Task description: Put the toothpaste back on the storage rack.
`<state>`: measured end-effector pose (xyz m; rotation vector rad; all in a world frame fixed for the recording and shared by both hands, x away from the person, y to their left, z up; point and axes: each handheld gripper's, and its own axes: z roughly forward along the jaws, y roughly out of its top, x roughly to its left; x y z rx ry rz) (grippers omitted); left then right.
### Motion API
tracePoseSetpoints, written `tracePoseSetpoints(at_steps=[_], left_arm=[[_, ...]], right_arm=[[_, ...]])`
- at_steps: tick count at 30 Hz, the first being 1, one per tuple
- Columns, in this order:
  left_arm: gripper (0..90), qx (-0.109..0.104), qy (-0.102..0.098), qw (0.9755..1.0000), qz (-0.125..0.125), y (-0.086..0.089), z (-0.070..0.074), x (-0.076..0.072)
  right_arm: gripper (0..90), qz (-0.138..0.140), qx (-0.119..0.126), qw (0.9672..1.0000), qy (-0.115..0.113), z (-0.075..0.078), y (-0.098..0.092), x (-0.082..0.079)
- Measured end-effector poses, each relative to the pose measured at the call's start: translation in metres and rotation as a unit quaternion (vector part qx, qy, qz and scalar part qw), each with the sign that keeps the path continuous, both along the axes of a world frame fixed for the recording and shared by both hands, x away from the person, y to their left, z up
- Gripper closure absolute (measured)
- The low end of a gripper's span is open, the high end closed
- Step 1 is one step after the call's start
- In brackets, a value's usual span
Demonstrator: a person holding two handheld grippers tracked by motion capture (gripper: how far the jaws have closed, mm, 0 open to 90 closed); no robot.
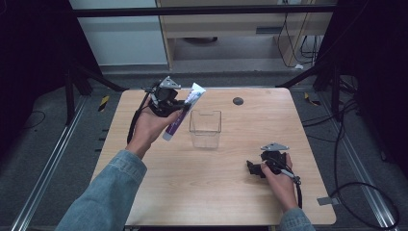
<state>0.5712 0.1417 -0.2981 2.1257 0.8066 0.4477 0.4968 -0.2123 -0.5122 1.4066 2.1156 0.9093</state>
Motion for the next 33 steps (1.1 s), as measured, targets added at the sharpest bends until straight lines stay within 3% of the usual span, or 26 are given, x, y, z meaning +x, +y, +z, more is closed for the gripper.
tracePoseSetpoints(at_steps=[4, 13, 19, 23, 33], left_arm=[[79.0, 0.003, 0.000, 1.0000, 0.005, -0.002, -0.001, 0.001], [79.0, -0.013, -0.013, 0.9998, 0.004, -0.007, -0.001, 0.003], [79.0, -0.032, -0.019, 0.9993, 0.003, -0.015, -0.004, 0.009], [78.9, -0.065, -0.021, 0.9977, 0.005, -0.017, -0.002, 0.012], [78.9, -0.077, -0.049, 0.9958, 0.001, -0.035, -0.004, 0.025]], right_arm=[[2.6, 0.000, 0.000, 1.0000, 0.000, 0.000, 0.000, 0.000], [2.6, 0.000, 0.000, 1.0000, 0.000, 0.000, 0.000, 0.000], [2.5, 0.000, 0.003, 1.0000, 0.003, 0.000, 0.000, 0.000], [2.5, 0.002, 0.002, 1.0000, 0.001, 0.000, 0.000, 0.000], [2.5, 0.003, 0.000, 1.0000, 0.000, 0.000, 0.000, 0.000]])
